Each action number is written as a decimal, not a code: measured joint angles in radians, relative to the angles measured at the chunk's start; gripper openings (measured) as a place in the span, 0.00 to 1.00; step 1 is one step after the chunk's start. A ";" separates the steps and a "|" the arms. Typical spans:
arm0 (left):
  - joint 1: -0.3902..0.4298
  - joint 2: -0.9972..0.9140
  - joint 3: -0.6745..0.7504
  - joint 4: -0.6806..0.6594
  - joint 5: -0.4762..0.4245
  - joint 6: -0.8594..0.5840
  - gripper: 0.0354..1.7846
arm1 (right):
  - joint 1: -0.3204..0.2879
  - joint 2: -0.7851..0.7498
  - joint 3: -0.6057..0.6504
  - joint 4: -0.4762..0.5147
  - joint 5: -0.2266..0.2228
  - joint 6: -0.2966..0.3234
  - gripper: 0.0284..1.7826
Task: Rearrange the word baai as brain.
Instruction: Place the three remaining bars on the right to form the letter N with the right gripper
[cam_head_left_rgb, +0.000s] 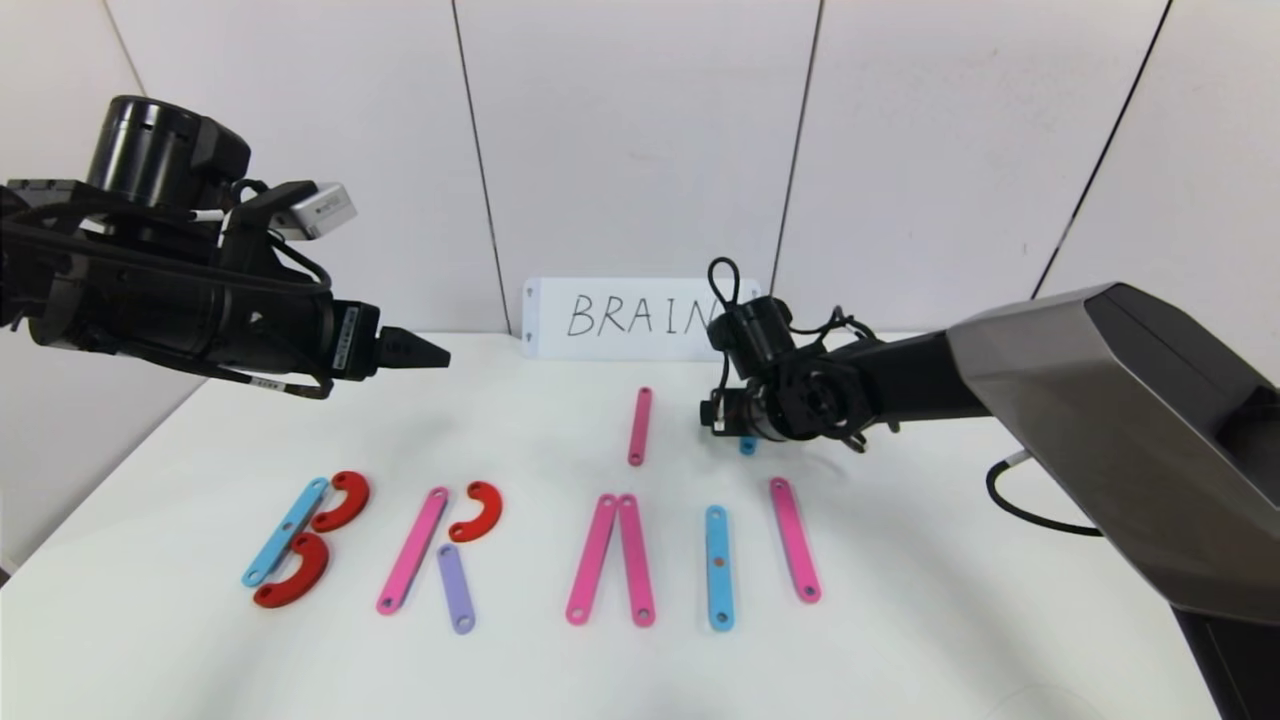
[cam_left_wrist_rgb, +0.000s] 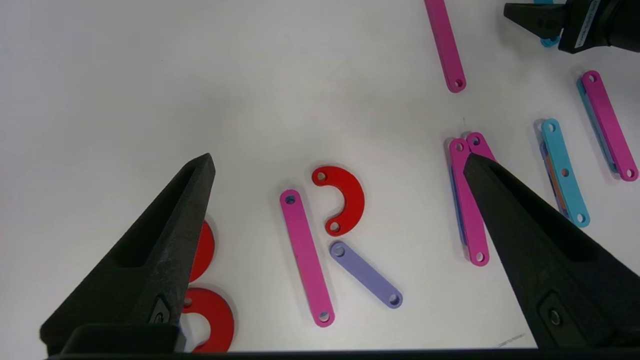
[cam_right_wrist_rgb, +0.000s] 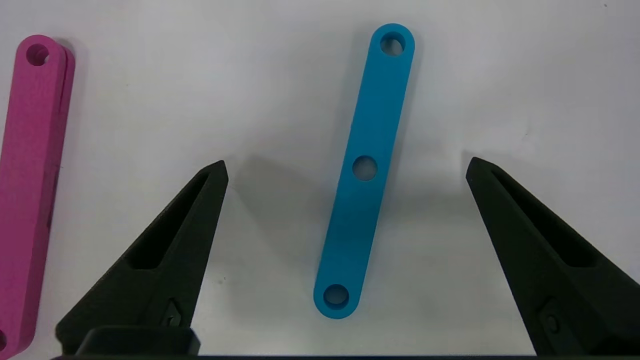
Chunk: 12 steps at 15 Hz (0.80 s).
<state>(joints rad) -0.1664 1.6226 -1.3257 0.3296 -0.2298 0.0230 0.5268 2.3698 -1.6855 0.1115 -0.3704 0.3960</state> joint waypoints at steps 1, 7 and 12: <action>0.000 0.000 0.000 0.000 0.000 0.000 0.97 | 0.000 0.004 -0.001 -0.002 0.000 0.009 0.86; 0.001 0.000 0.000 0.000 0.000 0.000 0.97 | -0.001 0.012 -0.004 -0.002 0.000 0.015 0.32; 0.001 0.000 0.000 -0.001 0.001 0.000 0.97 | 0.000 0.014 -0.002 -0.001 -0.001 0.018 0.14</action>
<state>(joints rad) -0.1657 1.6230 -1.3262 0.3285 -0.2289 0.0230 0.5268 2.3838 -1.6877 0.1104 -0.3713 0.4136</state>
